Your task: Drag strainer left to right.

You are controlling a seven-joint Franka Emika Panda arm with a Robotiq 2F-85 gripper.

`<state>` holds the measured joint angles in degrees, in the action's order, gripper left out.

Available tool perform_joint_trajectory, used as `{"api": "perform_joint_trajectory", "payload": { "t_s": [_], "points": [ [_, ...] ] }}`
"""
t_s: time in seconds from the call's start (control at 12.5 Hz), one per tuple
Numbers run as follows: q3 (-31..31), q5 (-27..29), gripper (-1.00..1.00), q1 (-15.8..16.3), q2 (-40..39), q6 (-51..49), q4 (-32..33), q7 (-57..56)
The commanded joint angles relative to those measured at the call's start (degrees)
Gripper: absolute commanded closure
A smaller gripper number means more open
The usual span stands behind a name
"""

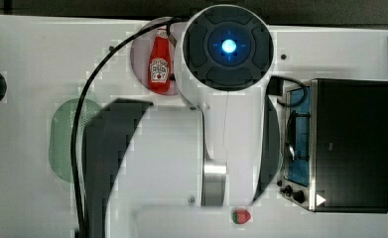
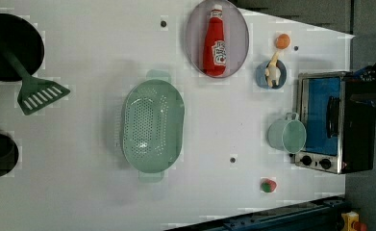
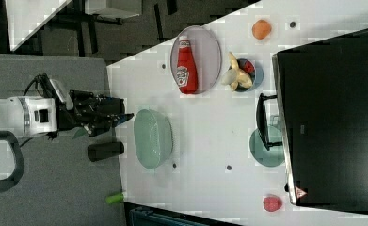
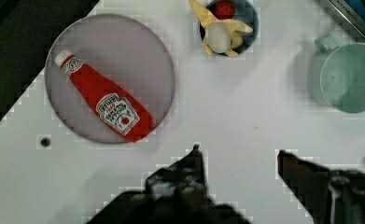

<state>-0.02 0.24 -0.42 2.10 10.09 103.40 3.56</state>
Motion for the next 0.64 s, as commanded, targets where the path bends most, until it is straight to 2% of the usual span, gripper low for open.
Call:
{"api": "perform_joint_trajectory", "payload": {
  "t_s": [0.08, 0.24, 0.4, 0.64],
  "points": [
    [-1.91, -2.48, -0.59, -0.90, 32.28, -14.39, 14.31, -3.56],
    [-1.58, -2.45, -0.99, -0.85, 32.21, -14.32, 14.49, -3.56],
    [0.54, -1.63, -1.00, -0.43, 31.56, -14.25, 15.22, -3.56],
    [7.51, 0.15, -1.00, 0.52, 28.71, -11.82, 16.60, -2.23]
  ]
}}
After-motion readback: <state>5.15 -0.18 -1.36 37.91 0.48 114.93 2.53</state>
